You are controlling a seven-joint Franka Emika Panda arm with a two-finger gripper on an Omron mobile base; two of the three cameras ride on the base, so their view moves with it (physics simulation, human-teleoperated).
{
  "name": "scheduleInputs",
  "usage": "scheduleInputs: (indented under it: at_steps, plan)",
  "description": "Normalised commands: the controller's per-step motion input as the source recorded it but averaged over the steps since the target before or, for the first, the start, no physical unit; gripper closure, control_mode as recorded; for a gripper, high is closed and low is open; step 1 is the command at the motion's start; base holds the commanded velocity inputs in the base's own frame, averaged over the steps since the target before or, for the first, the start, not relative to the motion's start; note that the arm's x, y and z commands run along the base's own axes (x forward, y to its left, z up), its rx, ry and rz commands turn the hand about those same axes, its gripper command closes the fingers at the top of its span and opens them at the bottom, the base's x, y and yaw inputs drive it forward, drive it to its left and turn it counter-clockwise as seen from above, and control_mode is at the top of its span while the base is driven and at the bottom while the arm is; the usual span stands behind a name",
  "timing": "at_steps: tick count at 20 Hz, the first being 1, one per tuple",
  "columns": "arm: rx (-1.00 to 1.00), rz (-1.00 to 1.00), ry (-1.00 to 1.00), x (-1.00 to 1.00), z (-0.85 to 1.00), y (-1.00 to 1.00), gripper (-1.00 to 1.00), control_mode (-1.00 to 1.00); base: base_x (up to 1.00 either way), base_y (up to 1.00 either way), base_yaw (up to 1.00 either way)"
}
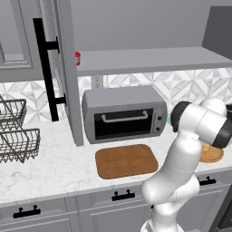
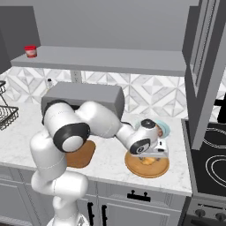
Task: From the different types of pastries on the counter, select a croissant and place it on the cutting board. Then retrieve a jar of jam from the cabinet and place it alongside the croissant on the cutting board.
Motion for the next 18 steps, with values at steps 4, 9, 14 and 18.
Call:
scheduleInputs:
  at_steps: [4, 9, 14, 18]
  plan:
    - [0.00, -0.02, 0.01, 0.00, -0.01, 0.00, 1.00, -1.00, 0.00, 0.00, 0.00]
    - [0.00, -0.12, 0.21, -0.13, 0.33, 0.00, 1.00, -1.00, 0.00, 0.00, 0.00]
    - [0.00, -0.09, 0.20, -0.38, 0.72, 0.00, 1.00, -1.00, 0.00, 0.00, 0.00]
    - [0.00, -0.02, 0.02, -0.69, 0.40, 0.50, 1.00, -1.00, 0.00, 0.00, 0.00]
